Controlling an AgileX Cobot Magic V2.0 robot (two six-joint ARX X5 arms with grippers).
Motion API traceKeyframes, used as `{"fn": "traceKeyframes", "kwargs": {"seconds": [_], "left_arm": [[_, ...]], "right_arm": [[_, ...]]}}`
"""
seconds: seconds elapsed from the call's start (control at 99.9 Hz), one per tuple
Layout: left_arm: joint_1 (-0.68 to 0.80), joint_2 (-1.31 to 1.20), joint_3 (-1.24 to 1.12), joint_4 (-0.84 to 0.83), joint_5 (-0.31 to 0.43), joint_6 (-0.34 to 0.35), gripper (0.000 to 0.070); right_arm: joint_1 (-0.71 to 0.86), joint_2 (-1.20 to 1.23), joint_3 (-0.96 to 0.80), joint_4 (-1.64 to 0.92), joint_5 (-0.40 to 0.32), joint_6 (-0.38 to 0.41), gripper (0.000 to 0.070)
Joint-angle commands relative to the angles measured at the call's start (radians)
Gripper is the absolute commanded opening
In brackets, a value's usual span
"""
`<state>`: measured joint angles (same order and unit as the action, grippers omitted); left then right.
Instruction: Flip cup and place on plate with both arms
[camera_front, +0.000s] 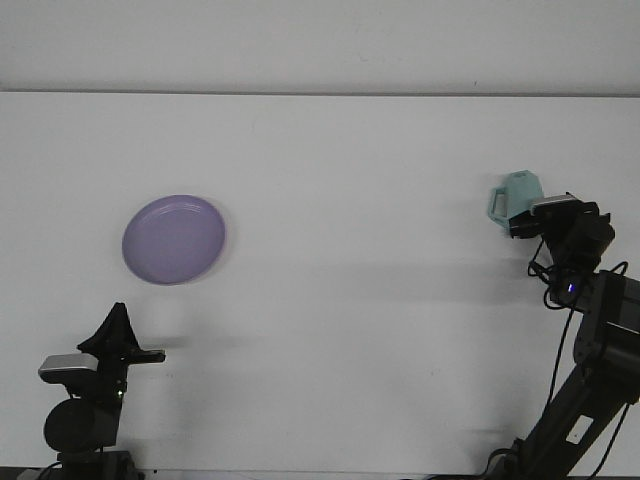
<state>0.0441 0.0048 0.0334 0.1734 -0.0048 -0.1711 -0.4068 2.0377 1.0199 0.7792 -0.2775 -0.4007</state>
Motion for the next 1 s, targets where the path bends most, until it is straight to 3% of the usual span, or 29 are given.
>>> {"fn": "traceKeyframes", "kwargs": {"seconds": [0.0, 0.09, 0.25, 0.36, 0.63, 0.991], "left_arm": [[0.002, -0.002, -0.018, 0.012, -0.002, 0.001, 0.0012], [0.002, -0.002, -0.018, 0.011, -0.002, 0.001, 0.0012], [0.002, -0.002, -0.018, 0.011, -0.002, 0.001, 0.0012], [0.002, -0.002, -0.018, 0.011, -0.002, 0.001, 0.0012], [0.002, -0.002, -0.018, 0.012, -0.002, 0.001, 0.0012], [0.002, -0.002, -0.018, 0.008, -0.002, 0.0, 0.0012]], "right_arm": [[-0.006, 0.028, 0.026, 0.003, -0.02, -0.019, 0.0372], [-0.007, 0.028, 0.027, 0.005, -0.046, -0.02, 0.0203], [-0.006, 0.028, 0.027, -0.003, -0.065, -0.016, 0.0011], [-0.006, 0.024, 0.027, -0.003, -0.065, 0.002, 0.001], [-0.004, -0.062, 0.027, -0.069, -0.068, 0.135, 0.001], [0.035, -0.399, 0.027, -0.464, -0.066, 0.373, 0.0008]]}}
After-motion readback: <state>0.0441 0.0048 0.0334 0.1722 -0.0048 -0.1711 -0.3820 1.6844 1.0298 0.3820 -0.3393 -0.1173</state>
